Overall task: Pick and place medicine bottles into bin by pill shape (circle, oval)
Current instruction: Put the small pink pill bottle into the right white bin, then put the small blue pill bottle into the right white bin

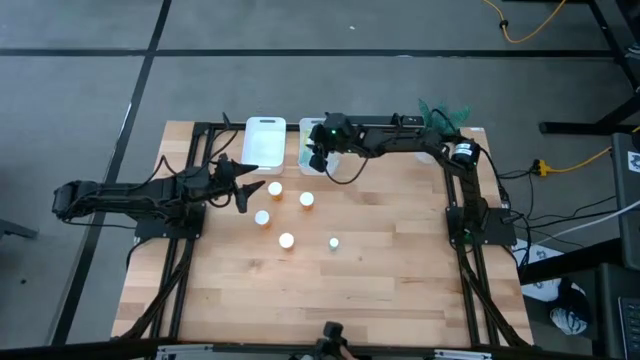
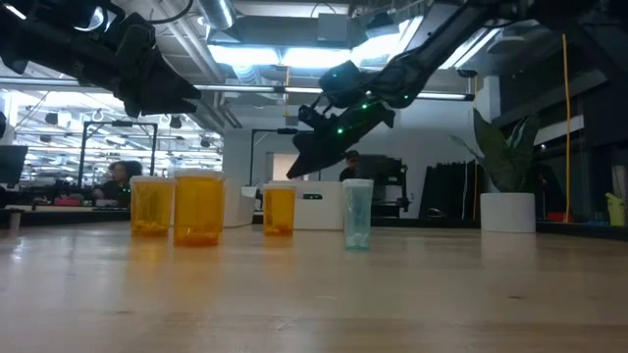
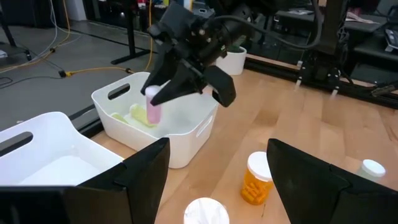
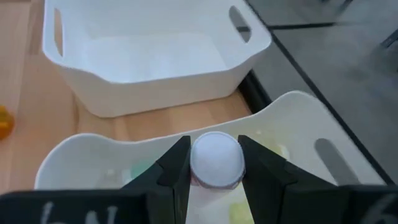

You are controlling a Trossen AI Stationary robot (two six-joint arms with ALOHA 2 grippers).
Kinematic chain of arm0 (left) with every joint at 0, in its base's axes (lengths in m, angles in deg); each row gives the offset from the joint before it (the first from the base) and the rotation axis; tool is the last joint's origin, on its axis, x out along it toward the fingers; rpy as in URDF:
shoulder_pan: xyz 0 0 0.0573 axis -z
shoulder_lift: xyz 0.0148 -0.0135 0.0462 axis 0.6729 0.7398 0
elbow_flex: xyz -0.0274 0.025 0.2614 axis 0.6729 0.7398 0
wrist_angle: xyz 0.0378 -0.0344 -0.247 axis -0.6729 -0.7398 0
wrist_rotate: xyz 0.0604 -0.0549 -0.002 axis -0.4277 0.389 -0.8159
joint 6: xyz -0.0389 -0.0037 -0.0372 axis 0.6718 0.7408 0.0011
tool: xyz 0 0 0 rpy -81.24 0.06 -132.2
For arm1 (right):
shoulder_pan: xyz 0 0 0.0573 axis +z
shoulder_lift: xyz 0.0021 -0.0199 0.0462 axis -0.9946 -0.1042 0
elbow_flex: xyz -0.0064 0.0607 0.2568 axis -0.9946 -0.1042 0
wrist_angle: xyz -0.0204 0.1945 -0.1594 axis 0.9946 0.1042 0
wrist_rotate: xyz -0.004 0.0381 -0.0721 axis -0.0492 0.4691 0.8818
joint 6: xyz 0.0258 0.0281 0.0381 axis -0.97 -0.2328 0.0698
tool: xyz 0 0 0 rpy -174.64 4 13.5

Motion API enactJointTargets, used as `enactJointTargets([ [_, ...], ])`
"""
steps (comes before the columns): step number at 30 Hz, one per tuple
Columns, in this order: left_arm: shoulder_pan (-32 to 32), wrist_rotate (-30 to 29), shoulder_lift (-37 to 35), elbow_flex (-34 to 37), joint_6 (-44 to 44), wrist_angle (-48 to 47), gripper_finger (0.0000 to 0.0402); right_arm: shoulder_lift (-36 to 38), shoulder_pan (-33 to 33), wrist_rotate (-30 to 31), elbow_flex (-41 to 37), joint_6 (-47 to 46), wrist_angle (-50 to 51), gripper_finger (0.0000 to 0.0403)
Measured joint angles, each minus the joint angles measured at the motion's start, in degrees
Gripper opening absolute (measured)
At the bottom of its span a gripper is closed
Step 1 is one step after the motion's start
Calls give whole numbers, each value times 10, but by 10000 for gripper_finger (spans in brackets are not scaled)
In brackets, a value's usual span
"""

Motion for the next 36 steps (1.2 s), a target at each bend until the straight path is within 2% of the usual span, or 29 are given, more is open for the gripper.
enactJointTargets([
  [15,0,0,0,0,0,0,260,-21,-11,0,4,-41,23,121],
  [36,0,0,0,0,0,0,260,-19,-16,3,4,-41,42,172],
])
